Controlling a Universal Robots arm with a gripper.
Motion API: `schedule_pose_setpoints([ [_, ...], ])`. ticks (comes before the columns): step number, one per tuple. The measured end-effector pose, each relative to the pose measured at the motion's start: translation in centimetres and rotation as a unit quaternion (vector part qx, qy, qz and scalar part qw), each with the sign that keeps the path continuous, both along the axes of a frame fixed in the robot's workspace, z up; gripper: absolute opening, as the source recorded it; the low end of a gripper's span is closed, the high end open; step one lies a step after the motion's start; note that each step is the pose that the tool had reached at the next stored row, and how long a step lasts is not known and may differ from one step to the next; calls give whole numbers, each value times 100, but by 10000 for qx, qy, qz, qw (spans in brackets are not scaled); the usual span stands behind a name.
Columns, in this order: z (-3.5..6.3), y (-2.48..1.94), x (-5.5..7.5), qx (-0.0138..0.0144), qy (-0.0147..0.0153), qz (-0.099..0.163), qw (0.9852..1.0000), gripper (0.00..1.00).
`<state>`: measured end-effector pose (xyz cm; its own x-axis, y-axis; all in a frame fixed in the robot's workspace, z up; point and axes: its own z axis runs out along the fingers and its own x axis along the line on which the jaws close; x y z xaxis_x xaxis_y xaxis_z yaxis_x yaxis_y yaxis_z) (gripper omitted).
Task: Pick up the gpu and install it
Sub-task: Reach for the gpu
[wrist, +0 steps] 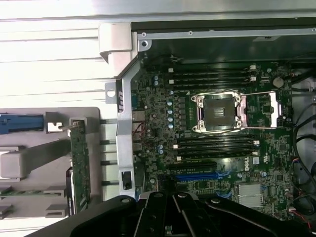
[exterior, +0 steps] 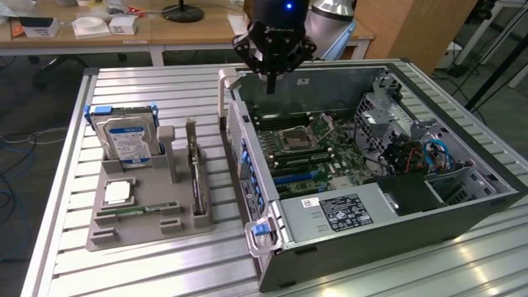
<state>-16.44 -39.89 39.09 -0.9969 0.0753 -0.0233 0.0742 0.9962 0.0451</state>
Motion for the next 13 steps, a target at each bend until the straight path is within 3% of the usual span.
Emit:
schedule_pose_setpoints([
  [13,-5,0,-82,0,0,0,10000,11],
])
